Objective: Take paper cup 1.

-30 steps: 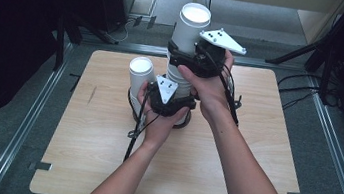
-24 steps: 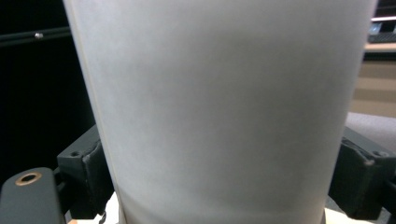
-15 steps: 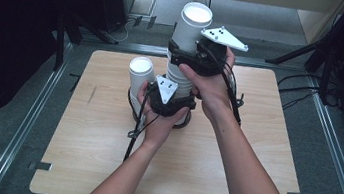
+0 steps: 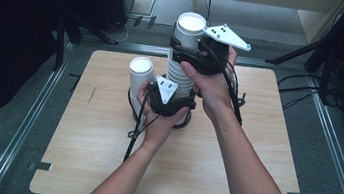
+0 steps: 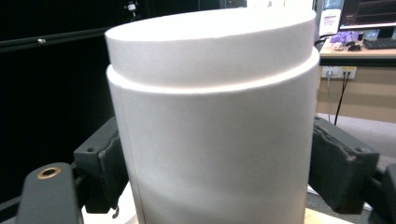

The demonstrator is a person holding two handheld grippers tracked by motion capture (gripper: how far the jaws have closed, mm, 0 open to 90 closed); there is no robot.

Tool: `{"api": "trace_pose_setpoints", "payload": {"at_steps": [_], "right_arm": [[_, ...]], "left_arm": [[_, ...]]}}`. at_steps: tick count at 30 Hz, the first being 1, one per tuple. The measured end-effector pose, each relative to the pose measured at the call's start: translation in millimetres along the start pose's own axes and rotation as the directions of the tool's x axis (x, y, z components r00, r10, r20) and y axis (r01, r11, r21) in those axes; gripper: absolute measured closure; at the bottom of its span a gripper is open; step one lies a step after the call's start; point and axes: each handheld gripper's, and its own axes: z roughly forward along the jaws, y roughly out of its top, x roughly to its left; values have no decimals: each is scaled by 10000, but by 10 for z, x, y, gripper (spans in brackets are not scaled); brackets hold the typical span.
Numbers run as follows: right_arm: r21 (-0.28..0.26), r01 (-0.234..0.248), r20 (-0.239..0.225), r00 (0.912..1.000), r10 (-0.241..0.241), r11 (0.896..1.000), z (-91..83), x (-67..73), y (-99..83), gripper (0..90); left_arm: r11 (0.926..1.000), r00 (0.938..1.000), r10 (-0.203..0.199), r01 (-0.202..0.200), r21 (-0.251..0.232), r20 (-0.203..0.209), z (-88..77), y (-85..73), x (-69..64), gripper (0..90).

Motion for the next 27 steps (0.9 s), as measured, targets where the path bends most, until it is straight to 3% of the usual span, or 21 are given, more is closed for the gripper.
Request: {"api": "trace_pose_setpoints", "payload": {"at_steps": [18,27], "right_arm": [[-521,-169,-14,9999,169,9985,-58,44,135,173],[-227,-350,11,9994,351,9991,-34,14,118,174]], "left_arm": [[10000,10000,22,-22,1,-37,-7,-1,-2,36],[9946,9997,228,-215,-1018,110,-153,143,-24,35]]}}
